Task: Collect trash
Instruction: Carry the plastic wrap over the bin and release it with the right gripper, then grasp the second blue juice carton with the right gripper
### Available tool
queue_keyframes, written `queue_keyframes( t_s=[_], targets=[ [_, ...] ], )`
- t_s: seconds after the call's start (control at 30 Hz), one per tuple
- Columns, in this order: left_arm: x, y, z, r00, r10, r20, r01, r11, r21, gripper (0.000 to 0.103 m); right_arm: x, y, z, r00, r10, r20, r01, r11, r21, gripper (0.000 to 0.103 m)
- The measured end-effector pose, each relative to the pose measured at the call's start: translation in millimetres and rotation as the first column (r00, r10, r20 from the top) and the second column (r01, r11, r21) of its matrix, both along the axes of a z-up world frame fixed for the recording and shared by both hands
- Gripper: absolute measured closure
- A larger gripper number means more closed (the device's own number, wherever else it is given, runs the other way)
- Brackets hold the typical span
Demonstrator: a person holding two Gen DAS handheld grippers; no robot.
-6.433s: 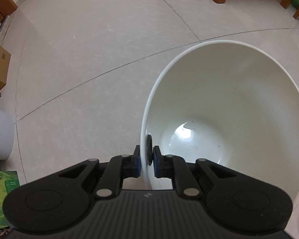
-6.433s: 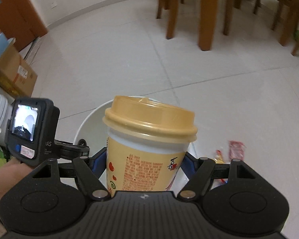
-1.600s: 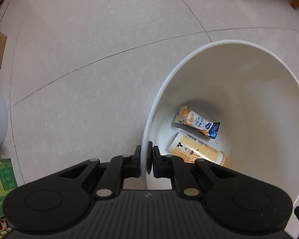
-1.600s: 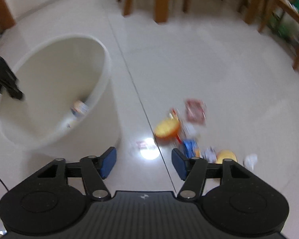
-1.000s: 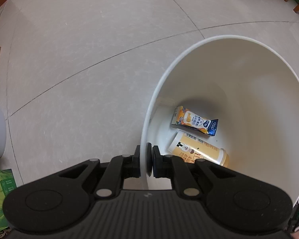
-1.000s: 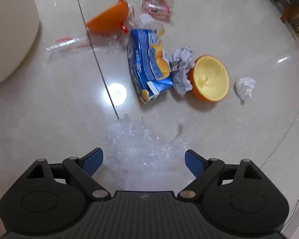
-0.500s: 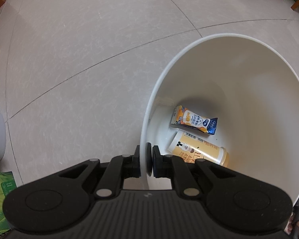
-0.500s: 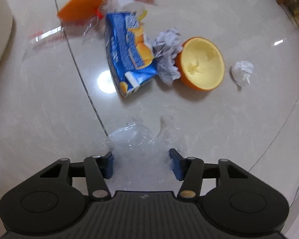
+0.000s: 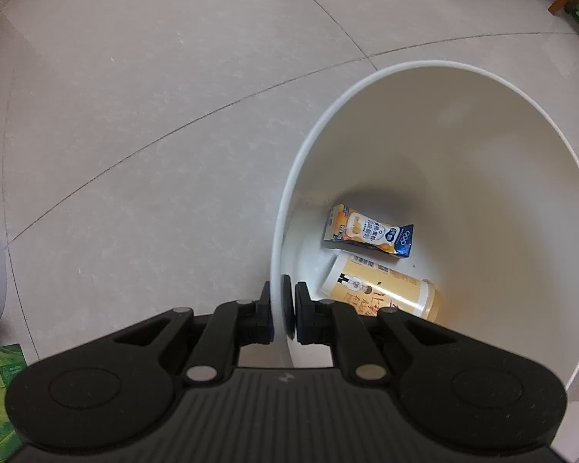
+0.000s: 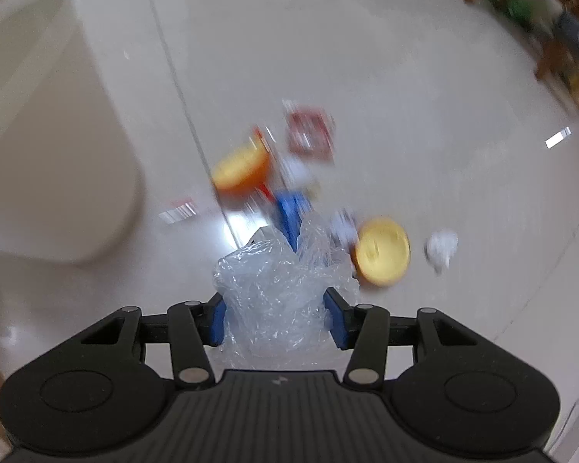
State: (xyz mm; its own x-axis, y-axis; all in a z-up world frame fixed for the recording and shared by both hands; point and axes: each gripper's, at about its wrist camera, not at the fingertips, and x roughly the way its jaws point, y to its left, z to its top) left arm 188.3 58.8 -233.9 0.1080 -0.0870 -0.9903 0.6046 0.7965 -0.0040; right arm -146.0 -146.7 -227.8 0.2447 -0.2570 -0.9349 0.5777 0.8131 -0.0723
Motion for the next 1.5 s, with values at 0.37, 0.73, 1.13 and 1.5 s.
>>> queue_keyframes(
  t_s=[0.37, 0.73, 1.13, 1.5],
  targets=[
    [6, -3, -4, 0.999, 0.013, -0.041, -0.012, 1.0, 0.016, 0.096, 78, 38, 126, 0.942, 0.213, 0.26, -0.213, 0.977, -0.029, 0.048],
    [8, -5, -7, 0.998, 0.02, -0.052, -0.019, 0.999, 0.031, 0.095, 131, 88, 137, 0.853, 0.424, 0.306, -0.41, 0.905, -0.113, 0.033],
    [12, -6, -8, 0.998, 0.019, -0.062, -0.017, 0.999, 0.034, 0.096, 98, 67, 132, 0.87, 0.372, 0.325, -0.358, 0.928, -0.103, 0.015],
    [16, -8, -9, 0.997, 0.02, -0.076, -0.017, 0.999, 0.045, 0.096, 50, 7, 81, 0.956, 0.146, 0.254, -0.123, 0.987, -0.105, 0.013]
  ],
)
